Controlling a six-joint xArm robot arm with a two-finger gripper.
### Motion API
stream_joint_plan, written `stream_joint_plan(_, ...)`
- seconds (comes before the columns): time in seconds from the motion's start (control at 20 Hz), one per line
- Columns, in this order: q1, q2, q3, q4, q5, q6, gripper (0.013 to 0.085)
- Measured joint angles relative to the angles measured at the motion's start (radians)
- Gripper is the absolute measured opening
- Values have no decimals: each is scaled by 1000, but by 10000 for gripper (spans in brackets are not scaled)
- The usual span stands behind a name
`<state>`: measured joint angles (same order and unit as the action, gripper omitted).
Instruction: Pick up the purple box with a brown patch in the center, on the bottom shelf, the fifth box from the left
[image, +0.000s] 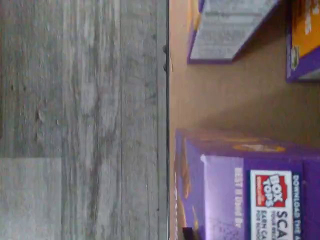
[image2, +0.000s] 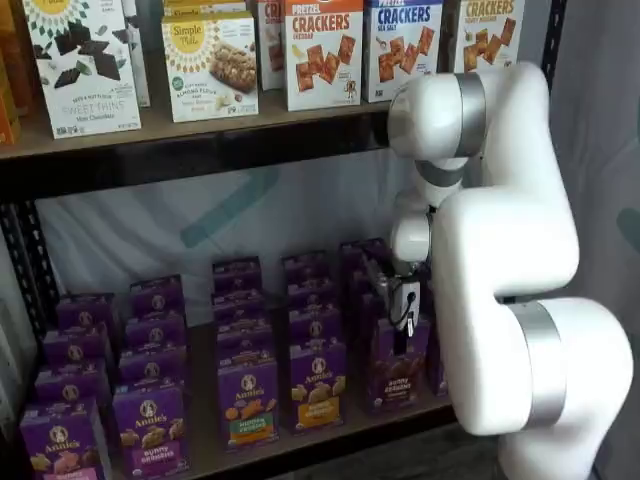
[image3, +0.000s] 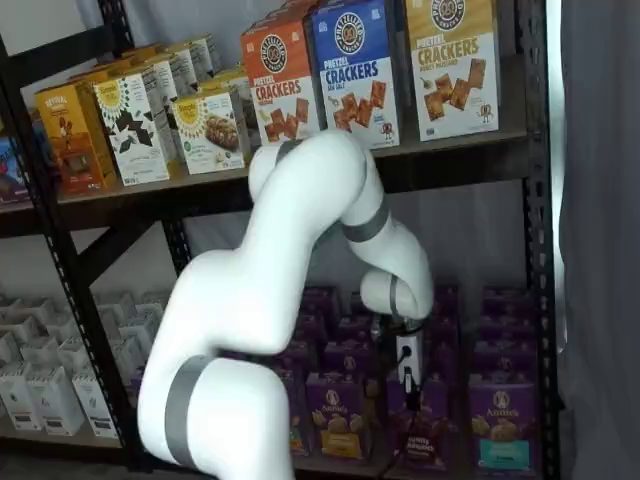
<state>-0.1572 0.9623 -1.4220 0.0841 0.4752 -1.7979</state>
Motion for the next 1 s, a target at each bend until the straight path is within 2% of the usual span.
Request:
stream_joint_plan(0.25,27,-111,163,107,-91,-74,290)
stream_joint_plan(0.4,45,-187,268,132,-129,-82,290)
stream_joint_plan(0.7,73,-354,476,94,-176,-22,290)
stream_joint_plan(1.0,94,-538,657,5,-156,84,290)
